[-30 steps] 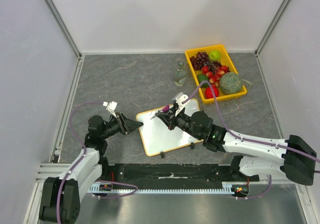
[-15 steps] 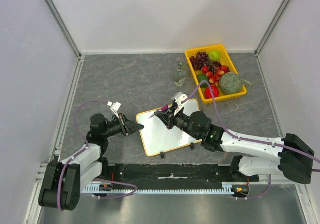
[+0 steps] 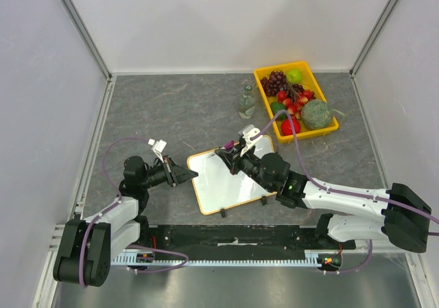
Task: Write a sentence on the whiteboard
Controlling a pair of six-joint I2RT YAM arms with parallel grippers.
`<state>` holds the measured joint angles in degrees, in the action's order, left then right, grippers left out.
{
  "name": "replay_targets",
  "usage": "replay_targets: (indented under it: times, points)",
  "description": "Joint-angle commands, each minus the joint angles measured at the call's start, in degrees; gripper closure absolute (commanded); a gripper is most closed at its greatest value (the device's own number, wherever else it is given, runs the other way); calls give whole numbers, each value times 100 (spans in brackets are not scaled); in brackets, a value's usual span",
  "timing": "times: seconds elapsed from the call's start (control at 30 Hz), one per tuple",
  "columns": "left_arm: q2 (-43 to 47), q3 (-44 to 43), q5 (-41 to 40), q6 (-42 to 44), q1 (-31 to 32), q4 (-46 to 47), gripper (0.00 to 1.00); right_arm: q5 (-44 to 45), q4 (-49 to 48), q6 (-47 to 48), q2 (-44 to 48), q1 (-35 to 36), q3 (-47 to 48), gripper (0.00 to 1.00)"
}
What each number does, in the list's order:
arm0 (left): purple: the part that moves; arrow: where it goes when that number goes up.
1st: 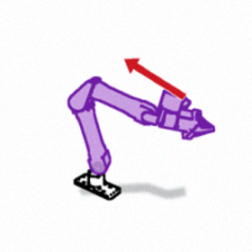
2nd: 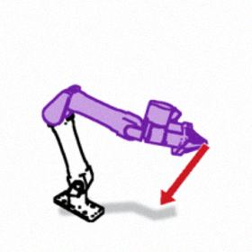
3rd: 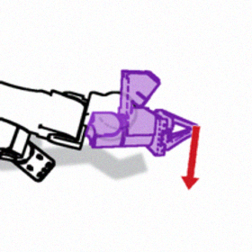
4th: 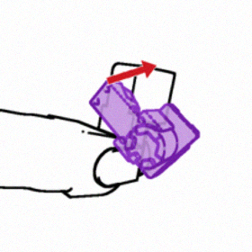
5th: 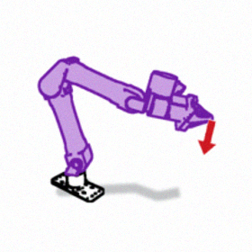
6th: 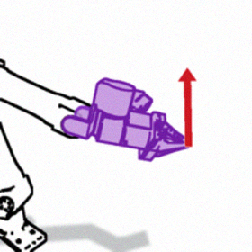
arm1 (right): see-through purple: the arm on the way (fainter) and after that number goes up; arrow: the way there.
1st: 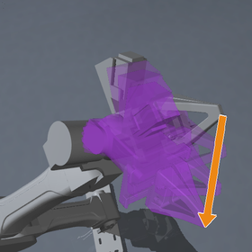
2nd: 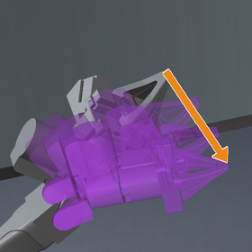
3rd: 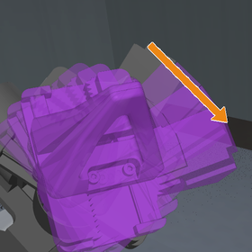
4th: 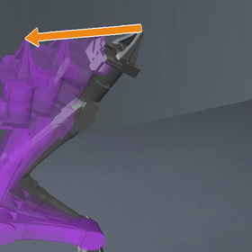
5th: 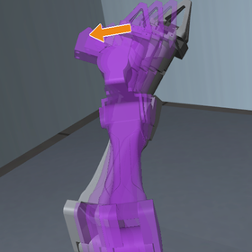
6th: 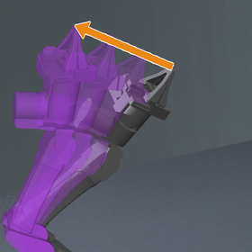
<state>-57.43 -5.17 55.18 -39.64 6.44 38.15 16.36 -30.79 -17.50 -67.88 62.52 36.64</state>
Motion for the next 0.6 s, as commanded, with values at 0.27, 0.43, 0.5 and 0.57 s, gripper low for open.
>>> replay_targets:
  times: [0.27, 0.43, 0.5, 0.57]
  points:
    - [-119, -81, 2, 237, -29, 149, 98, 219, -428, 18, -322, 41, 124, 100]
    - [-198, -72, 46, 211, -28, 236, 98, 245, -577, -43, -411, 41, 80, 100]
    - [-251, -81, 72, 193, -28, 272, 98, 262, -648, -70, -402, 41, 54, 100]
    - [-260, -72, 81, 185, -28, 307, 98, 289, -657, -78, -393, 41, 53, 100]
